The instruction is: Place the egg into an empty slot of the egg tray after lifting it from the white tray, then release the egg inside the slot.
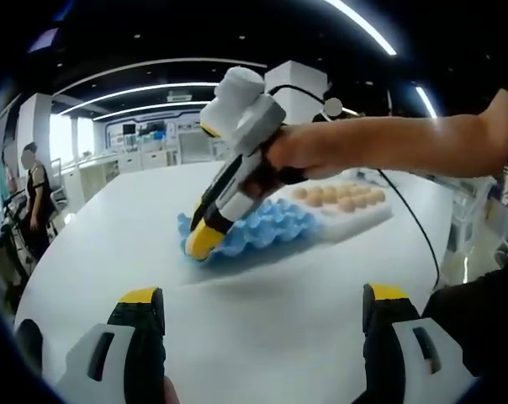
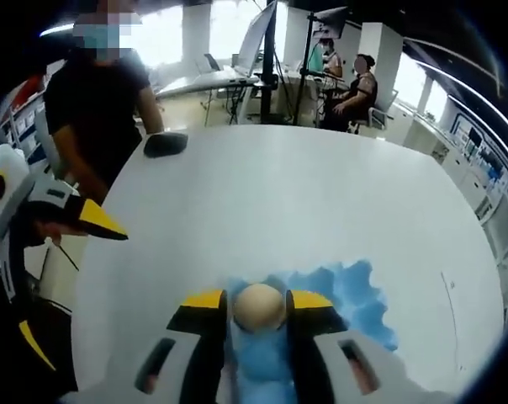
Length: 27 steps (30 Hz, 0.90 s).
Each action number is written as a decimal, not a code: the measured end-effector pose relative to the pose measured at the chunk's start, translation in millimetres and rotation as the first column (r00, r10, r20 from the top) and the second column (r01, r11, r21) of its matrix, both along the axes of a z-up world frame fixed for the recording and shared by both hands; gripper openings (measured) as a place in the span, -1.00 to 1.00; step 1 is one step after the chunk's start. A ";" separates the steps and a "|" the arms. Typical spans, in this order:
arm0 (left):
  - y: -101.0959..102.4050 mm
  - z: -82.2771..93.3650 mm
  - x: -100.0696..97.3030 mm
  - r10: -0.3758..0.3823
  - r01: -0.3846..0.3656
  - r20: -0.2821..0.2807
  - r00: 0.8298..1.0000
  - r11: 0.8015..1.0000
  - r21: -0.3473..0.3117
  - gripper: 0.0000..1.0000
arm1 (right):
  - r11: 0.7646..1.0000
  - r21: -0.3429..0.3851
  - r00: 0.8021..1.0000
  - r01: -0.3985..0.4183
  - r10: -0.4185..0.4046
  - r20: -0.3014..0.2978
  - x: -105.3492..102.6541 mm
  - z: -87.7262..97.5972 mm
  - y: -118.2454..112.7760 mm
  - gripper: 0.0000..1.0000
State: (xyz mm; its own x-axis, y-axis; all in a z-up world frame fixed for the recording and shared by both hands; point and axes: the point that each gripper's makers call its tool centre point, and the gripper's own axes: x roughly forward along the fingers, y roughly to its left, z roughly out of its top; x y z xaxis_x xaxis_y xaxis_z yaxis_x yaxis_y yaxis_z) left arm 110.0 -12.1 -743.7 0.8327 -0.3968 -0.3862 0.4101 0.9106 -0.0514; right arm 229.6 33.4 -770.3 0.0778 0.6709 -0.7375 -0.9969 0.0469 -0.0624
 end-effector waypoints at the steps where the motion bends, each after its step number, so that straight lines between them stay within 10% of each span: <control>1: -0.8 0.5 0.3 -0.002 0.002 0.001 1.000 1.000 0.004 1.00 | 1.000 0.006 1.000 0.001 -0.001 0.004 1.6 3.8 -0.3 -0.43; 27: -32.1 8.3 8.6 -0.064 0.064 0.007 0.998 0.998 0.014 1.00 | 0.974 0.184 0.992 0.129 -0.126 -0.032 9.3 48.2 -89.8 -0.45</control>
